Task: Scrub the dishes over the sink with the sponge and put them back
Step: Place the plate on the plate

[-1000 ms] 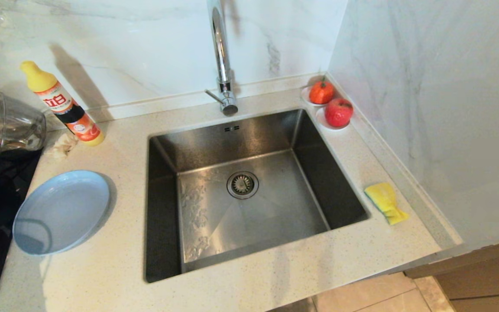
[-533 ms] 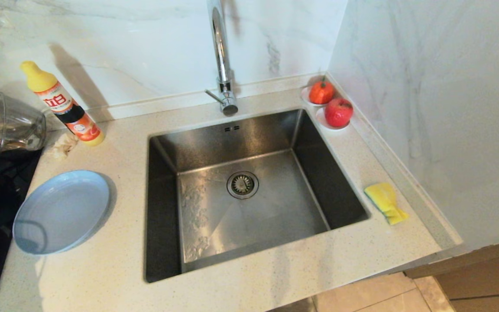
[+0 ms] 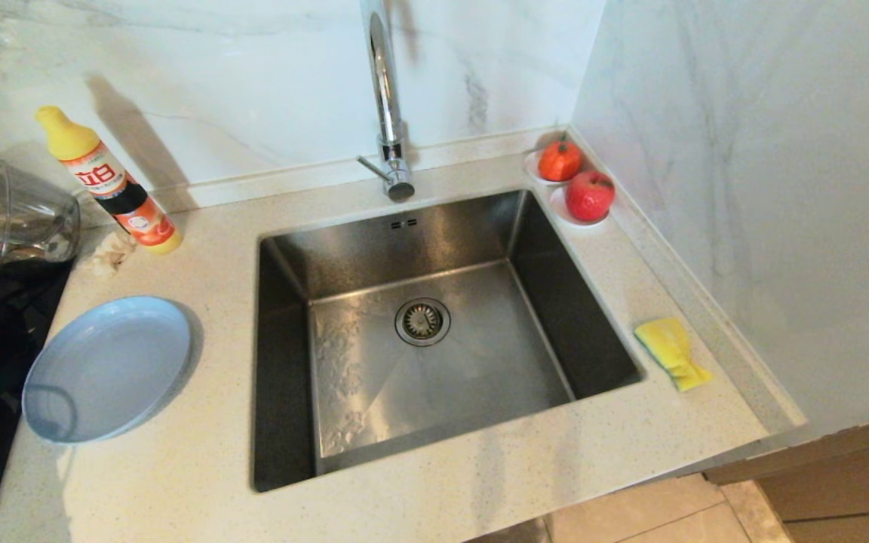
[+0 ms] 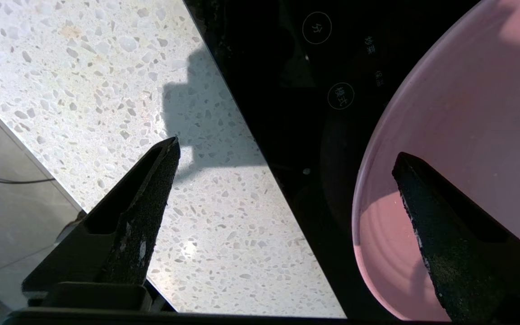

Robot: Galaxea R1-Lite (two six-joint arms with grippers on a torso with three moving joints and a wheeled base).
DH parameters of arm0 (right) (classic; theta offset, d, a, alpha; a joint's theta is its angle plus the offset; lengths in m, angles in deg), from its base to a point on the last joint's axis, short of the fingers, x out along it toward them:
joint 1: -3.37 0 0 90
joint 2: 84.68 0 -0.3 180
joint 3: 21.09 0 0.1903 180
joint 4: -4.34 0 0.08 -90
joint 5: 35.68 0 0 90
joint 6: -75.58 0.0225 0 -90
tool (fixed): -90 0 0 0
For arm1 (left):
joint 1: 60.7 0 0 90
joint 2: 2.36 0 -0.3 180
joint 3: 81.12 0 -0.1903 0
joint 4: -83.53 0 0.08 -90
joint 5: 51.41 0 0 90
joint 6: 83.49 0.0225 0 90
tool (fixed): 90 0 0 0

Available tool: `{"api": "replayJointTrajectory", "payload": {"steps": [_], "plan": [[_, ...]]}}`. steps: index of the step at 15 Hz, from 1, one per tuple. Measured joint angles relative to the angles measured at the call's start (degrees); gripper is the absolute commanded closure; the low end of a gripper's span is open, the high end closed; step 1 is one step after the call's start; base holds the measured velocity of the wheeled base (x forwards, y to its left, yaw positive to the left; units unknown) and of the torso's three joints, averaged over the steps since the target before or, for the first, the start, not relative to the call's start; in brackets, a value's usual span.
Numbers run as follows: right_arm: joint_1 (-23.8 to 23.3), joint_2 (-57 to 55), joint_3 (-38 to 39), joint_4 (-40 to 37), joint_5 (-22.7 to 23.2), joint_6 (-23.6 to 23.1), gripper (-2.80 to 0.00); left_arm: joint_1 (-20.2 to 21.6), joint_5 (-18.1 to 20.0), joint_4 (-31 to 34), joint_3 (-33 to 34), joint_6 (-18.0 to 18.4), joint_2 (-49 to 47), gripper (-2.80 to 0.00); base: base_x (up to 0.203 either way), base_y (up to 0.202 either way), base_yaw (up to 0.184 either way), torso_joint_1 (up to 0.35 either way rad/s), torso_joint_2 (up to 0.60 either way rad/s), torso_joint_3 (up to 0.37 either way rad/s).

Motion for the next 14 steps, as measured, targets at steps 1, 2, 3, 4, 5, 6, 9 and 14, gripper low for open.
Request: {"api": "replayJointTrajectory", "payload": {"steps": [1,2,3,4,5,6,9,14], "plan": [[0.0,0.0,0.07,0.0,0.01,-0.01,0.0,0.0,0.01,0.0,0.0,-0.01,-0.05,0.0,0.0,0.0,0.0,0.0,0.0,0.0],[0.0,0.0,0.07,0.0,-0.02,-0.03,0.0,0.0,0.0,0.0,-0.01,-0.02,-0.11,0.0,0.0,0.0,0.0,0.0,0.0,0.0],[0.0,0.0,0.07,0.0,-0.04,-0.01,0.0,0.0,0.02,0.0,-0.09,-0.02,-0.11,0.0,0.0,0.0,0.0,0.0,0.0,0.0],[0.0,0.0,0.07,0.0,0.02,-0.01,0.0,0.0,0.05,0.0,-0.12,0.0,-0.11,0.0,0.0,0.0,0.0,0.0,0.0,0.0],[0.0,0.0,0.05,0.0,0.02,-0.03,0.0,0.0,0.02,-0.04,-0.15,-0.01,-0.11,0.0,0.0,0.0,0.0,0.0,0.0,0.0],[0.0,0.0,-0.01,0.0,0.01,-0.01,0.0,0.0,0.05,-0.01,-0.15,-0.02,-0.11,0.0,0.0,0.0,0.0,0.0,0.0,0.0],[0.0,0.0,0.07,0.0,-0.01,-0.03,0.0,0.0,0.07,-0.04,-0.12,0.02,-0.06,0.0,0.0,0.0,0.0,0.0,0.0,0.0],[0.0,0.0,0.05,0.0,0.02,-0.03,0.0,-0.05,1.03,1.42,0.89,1.38,0.76,0.0,0.0,0.0,0.0,0.0,0.0,0.0]]}}
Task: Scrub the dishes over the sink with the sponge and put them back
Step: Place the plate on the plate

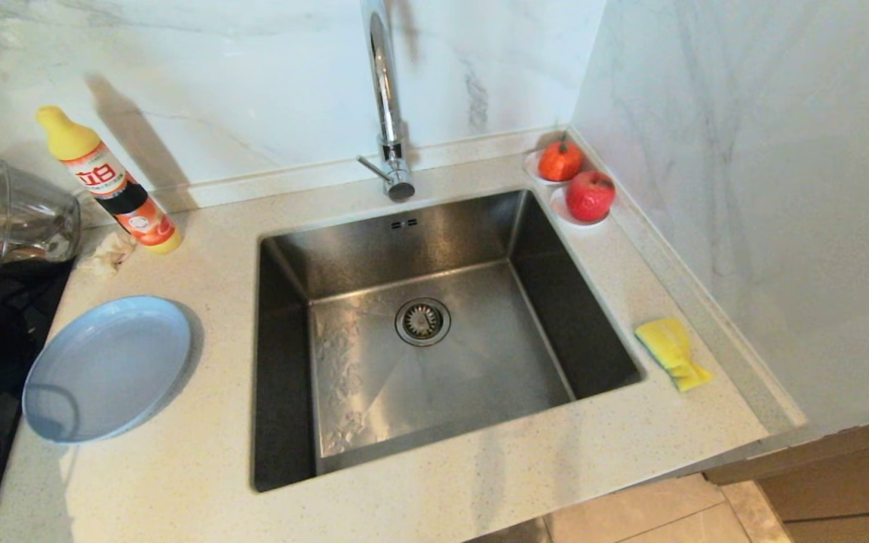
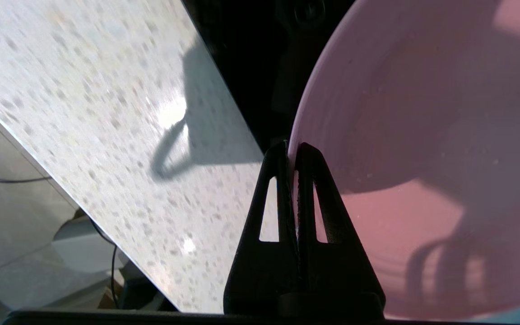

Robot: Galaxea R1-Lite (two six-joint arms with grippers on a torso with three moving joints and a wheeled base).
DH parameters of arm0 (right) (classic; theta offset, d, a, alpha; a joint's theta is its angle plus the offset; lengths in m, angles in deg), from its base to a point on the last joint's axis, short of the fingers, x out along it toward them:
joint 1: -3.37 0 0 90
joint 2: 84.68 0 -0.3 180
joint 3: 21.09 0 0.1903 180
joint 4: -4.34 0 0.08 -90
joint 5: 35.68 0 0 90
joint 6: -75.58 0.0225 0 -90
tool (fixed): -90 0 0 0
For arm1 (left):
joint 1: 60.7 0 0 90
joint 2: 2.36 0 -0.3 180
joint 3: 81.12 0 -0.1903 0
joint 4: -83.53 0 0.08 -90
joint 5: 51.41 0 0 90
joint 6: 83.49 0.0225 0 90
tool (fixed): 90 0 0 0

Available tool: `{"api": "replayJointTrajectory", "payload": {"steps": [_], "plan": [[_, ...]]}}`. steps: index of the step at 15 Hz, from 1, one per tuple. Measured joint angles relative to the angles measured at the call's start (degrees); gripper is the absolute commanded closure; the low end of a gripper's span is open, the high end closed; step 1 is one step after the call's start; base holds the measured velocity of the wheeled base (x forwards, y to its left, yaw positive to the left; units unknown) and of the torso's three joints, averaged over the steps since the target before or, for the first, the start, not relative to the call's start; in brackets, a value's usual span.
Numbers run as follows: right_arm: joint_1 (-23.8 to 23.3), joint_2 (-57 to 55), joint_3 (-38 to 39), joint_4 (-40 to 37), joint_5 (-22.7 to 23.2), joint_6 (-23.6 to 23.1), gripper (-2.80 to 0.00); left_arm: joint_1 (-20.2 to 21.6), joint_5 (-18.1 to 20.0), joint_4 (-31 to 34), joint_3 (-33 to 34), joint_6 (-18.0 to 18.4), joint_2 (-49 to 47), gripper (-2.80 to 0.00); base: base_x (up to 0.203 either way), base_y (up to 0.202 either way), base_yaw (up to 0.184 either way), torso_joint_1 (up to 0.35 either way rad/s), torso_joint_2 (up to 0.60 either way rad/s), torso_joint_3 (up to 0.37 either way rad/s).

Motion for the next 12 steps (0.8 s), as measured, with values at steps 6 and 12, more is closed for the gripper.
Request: {"api": "replayJointTrajectory", "payload": {"steps": [6,12], "plan": [[0.0,0.0,0.0,0.0,-0.03,0.0,0.0,-0.01,2.69,7.01,1.78,4.57,5.01,0.0,0.0,0.0,0.0,0.0,0.0,0.0],[0.0,0.0,0.0,0.0,-0.03,0.01,0.0,0.22,3.41,8.16,3.09,4.06,10.46,0.0,0.0,0.0,0.0,0.0,0.0,0.0]]}}
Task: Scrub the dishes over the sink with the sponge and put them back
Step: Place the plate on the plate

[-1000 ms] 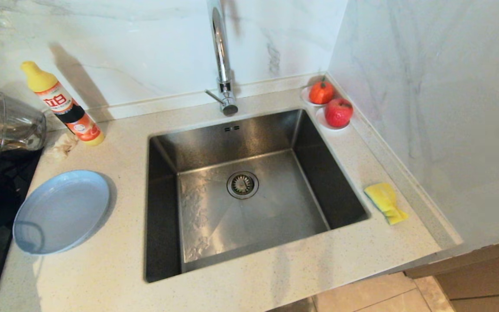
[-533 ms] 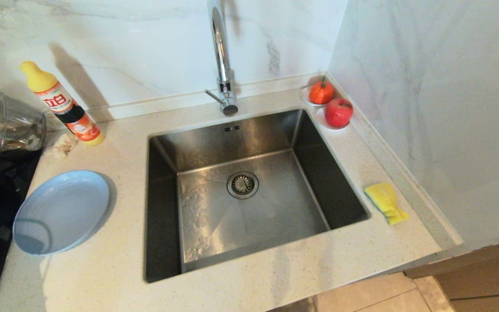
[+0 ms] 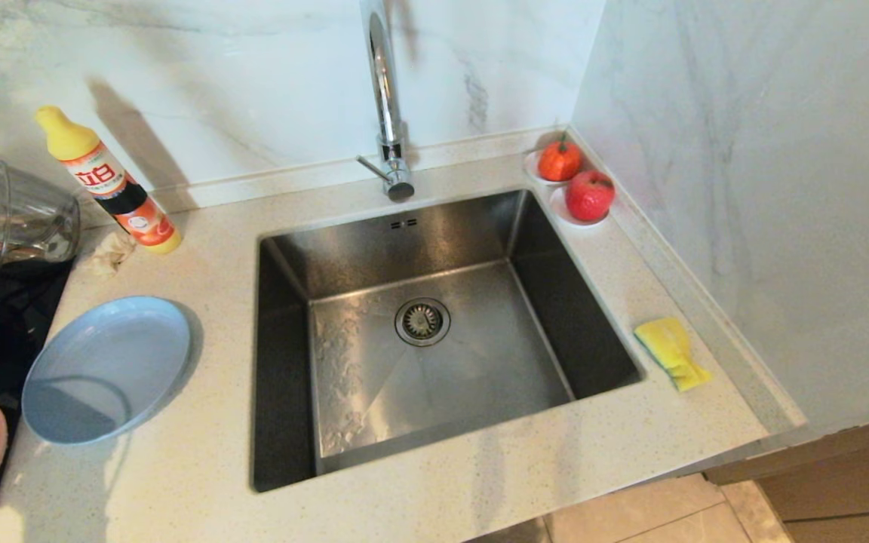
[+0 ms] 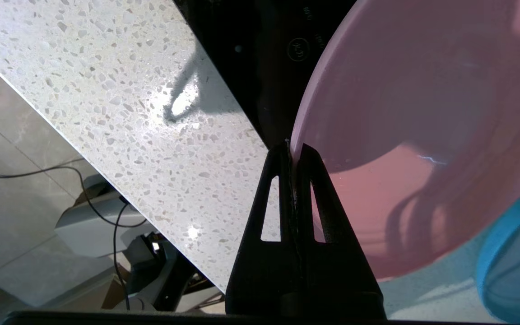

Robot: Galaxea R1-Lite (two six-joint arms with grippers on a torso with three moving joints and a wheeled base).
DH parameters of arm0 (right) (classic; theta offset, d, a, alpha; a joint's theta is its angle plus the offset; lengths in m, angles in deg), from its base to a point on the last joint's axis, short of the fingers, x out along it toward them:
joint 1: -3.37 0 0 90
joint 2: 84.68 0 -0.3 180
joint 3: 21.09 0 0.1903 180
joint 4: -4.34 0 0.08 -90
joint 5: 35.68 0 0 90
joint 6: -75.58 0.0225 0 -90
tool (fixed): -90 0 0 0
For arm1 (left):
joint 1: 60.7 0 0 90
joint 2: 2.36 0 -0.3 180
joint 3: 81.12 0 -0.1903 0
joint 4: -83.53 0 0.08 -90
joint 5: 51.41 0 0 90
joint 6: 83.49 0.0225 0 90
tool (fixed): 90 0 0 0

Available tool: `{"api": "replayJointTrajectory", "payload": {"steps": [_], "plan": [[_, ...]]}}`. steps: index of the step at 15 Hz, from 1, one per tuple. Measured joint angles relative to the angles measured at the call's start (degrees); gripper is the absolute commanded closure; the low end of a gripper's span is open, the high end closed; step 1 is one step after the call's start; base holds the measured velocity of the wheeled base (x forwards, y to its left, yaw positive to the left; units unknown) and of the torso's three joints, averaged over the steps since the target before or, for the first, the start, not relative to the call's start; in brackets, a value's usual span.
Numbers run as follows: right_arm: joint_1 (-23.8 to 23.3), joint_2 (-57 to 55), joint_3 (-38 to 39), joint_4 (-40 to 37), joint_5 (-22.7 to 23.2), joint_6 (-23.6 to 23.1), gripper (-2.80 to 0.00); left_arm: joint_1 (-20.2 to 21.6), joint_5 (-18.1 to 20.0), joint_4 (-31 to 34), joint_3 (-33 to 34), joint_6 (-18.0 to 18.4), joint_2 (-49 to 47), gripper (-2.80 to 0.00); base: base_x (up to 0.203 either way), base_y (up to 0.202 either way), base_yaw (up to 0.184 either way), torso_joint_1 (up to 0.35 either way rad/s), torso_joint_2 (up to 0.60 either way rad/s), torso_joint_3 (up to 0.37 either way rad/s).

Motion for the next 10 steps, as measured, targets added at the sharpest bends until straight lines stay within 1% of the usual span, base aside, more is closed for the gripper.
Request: {"api": "replayJointTrajectory", "payload": {"steps": [3,4,7,9,10], "plan": [[0.0,0.0,-0.05,0.0,0.02,0.01,0.0,1.01,2.86,0.2,-0.83,-0.17,1.29,0.0,0.0,0.0,0.0,0.0,0.0,0.0],[0.0,0.0,0.02,0.0,0.04,-0.01,0.0,1.25,3.4,0.59,-1.18,-0.23,1.65,0.0,0.0,0.0,0.0,0.0,0.0,0.0],[0.0,0.0,0.0,0.02,0.02,-0.01,0.0,1.59,6.61,2.73,-2.47,-0.26,3.06,0.0,0.0,0.0,0.0,0.0,0.0,0.0],[0.0,0.0,0.0,0.0,0.02,-0.01,0.0,1.64,7.1,2.97,-3.11,-0.39,4.05,0.0,0.0,0.0,0.0,0.0,0.0,0.0],[0.0,0.0,-0.05,0.02,0.03,-0.01,0.0,1.67,7.95,3.09,-3.24,-0.37,4.57,0.0,0.0,0.0,0.0,0.0,0.0,0.0]]}}
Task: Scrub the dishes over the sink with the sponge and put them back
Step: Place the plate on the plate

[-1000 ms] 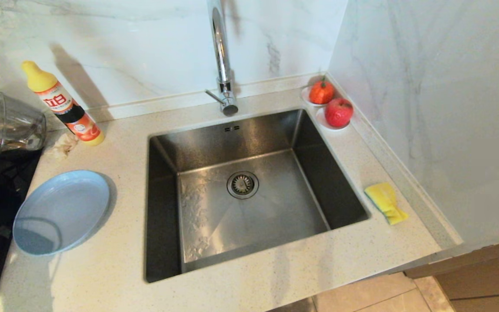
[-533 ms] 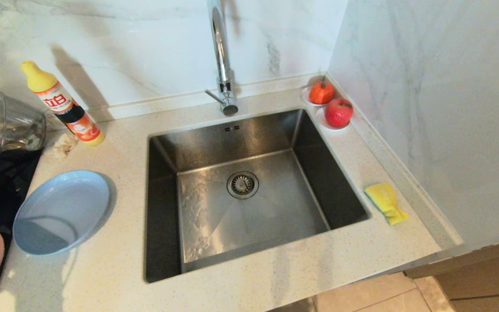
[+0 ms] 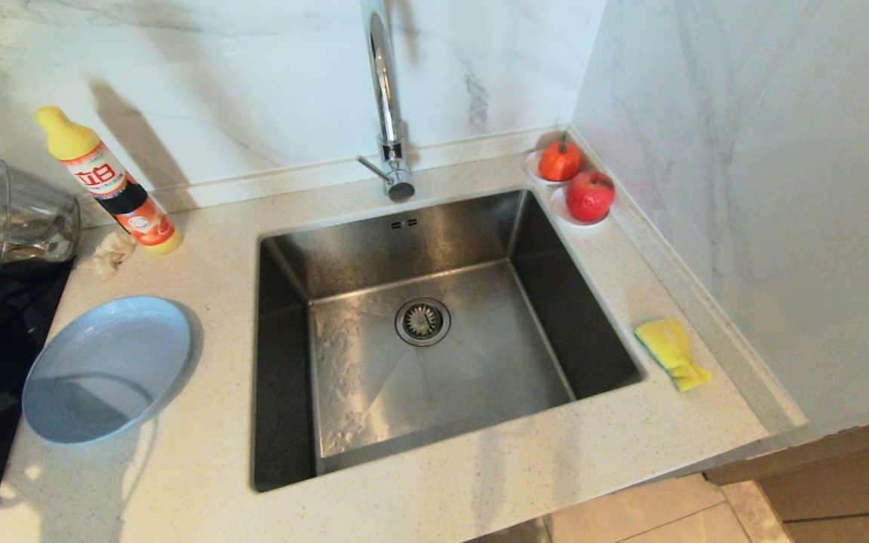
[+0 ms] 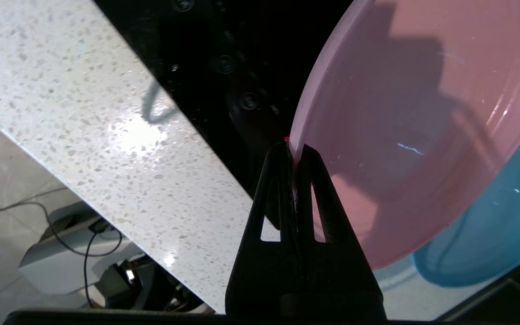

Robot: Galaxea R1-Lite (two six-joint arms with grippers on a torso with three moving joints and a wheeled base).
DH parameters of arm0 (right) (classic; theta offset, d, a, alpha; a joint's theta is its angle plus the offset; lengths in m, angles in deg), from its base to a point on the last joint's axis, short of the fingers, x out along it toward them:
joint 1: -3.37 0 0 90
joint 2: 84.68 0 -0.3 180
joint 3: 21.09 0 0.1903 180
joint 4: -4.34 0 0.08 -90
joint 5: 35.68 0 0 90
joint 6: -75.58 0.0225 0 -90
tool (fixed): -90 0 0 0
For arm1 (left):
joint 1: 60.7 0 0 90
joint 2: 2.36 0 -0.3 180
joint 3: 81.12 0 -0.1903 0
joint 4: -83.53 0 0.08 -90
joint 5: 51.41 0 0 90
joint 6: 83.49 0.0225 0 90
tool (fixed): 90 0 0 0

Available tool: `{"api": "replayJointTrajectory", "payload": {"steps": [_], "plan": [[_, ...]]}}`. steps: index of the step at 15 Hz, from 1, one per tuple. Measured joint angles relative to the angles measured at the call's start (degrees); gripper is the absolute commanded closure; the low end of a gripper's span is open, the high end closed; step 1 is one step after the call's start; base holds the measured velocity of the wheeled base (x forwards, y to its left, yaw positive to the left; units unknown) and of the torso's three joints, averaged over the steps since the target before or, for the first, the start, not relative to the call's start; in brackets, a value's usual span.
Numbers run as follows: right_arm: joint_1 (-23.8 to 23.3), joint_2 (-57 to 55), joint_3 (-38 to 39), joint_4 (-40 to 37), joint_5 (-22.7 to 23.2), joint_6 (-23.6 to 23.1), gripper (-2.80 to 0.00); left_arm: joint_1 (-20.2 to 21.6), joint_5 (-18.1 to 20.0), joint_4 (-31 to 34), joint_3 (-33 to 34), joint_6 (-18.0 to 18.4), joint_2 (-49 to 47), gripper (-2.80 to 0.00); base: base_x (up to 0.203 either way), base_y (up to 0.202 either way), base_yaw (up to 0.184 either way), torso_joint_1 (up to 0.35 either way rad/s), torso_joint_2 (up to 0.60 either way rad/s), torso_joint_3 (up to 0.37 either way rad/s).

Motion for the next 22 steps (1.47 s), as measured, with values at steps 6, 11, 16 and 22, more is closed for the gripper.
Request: {"api": "replayJointTrajectory", "payload": {"steps": [6,11,16,22], "plan": [[0.0,0.0,0.05,0.0,-0.05,0.0,0.0,-0.97,6.67,3.07,-1.03,0.33,3.45,0.0,0.0,0.0,0.0,0.0,0.0,0.0],[0.0,0.0,0.07,-0.02,-0.03,0.01,0.0,-10.45,6.18,2.89,-0.85,0.67,6.17,0.0,0.0,0.0,0.0,0.0,0.0,0.0],[0.0,0.0,0.05,-0.02,-0.03,0.0,0.0,-21.42,2.64,2.35,-1.4,0.41,6.62,0.0,0.0,0.0,0.0,0.0,0.0,0.0],[0.0,0.0,0.05,-0.02,-0.03,0.02,0.0,-29.19,1.0,2.2,-5.71,-0.72,4.25,0.0,0.0,0.0,0.0,0.0,0.0,0.0]]}}
